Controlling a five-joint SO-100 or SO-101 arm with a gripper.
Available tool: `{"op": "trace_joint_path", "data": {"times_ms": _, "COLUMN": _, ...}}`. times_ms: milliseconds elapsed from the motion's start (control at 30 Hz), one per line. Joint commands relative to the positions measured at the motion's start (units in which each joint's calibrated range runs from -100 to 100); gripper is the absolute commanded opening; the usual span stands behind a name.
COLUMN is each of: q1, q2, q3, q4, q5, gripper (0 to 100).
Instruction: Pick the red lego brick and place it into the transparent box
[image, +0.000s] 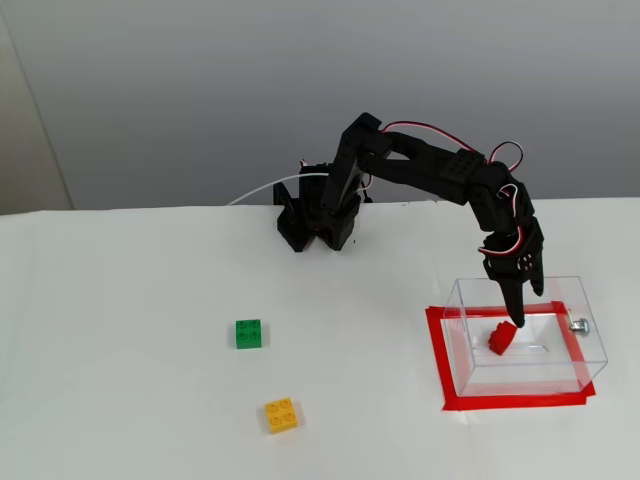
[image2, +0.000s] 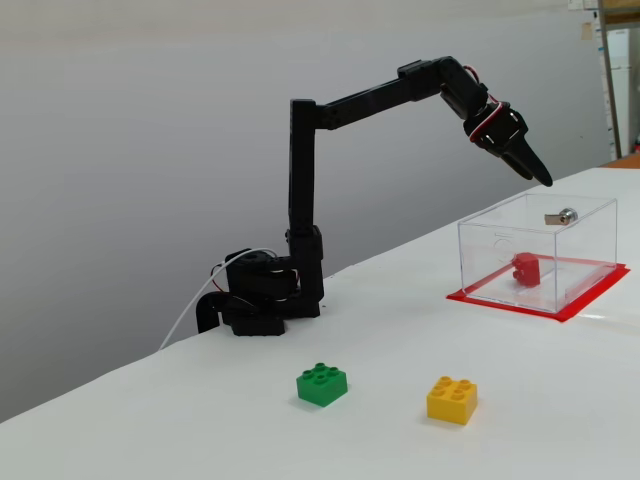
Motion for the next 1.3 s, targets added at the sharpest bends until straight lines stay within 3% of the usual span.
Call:
{"op": "trace_joint_path", "data": {"times_ms": 0, "q1": 0.1, "q2": -1.2, "q3": -1.9, "q4": 0.1, "q5": -0.1, "gripper": 26}}
{"op": "trace_joint_path", "data": {"times_ms": 200, "q1": 2.4, "q2": -4.6, "q3": -1.8, "q4": 1.1, "q5": 0.3, "gripper": 1}}
{"op": "trace_joint_path", "data": {"times_ms": 600, "q1": 16.3, "q2": -18.9, "q3": 1.5, "q4": 1.2, "q5": 0.4, "gripper": 1}}
{"op": "trace_joint_path", "data": {"times_ms": 1033, "q1": 35.1, "q2": -44.8, "q3": 34.1, "q4": 0.6, "q5": 0.0, "gripper": 1}}
{"op": "trace_joint_path", "data": {"times_ms": 1267, "q1": 41.7, "q2": -57.5, "q3": 41.9, "q4": 0.3, "q5": -0.1, "gripper": 1}}
